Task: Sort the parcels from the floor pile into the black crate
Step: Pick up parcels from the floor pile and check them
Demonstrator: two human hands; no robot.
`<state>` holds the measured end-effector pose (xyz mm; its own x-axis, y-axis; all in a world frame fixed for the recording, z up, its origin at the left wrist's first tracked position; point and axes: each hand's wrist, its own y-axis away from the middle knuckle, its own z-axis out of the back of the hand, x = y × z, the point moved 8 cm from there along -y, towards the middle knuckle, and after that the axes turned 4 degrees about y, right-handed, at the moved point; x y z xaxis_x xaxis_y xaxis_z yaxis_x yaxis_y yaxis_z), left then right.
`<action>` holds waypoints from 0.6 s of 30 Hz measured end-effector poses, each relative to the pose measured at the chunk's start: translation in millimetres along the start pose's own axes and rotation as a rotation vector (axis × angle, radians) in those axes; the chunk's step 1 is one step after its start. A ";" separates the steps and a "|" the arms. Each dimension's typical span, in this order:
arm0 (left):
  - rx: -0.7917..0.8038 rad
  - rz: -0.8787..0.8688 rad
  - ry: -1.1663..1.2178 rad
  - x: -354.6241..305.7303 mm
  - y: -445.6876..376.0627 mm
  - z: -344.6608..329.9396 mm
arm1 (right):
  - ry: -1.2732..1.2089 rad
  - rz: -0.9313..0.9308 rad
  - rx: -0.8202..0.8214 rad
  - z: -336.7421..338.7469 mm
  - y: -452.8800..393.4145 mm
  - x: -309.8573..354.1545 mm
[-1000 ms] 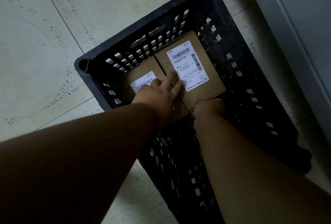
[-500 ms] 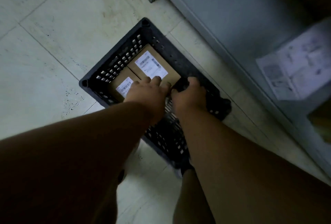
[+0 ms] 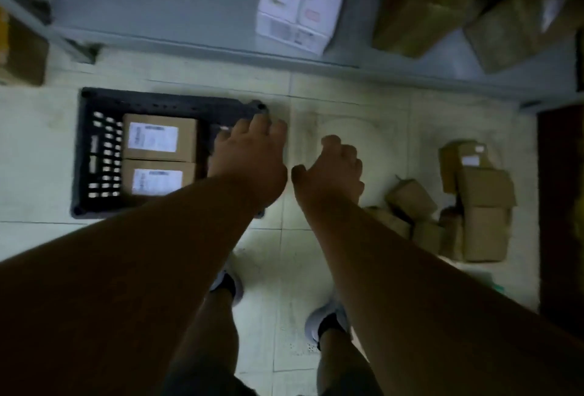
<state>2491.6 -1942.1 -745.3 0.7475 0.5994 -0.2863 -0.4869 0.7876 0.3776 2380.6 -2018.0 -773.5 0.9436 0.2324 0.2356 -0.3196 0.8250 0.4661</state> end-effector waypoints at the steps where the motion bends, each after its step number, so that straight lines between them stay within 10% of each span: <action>1: 0.032 -0.026 -0.008 -23.8 -3.2 -17.8 | -0.014 -0.030 -0.020 -0.2 -3.5 -29.8; 18: 0.231 -0.437 -0.152 -381.0 -29.1 -232.0 | -0.286 -0.447 -0.064 17.1 -42.0 -434.0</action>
<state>2116.2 -2160.3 -851.5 0.9244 0.1803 -0.3361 -0.0149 0.8976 0.4406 1983.0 -2162.4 -880.8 0.9227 -0.2911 0.2528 0.1227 0.8432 0.5233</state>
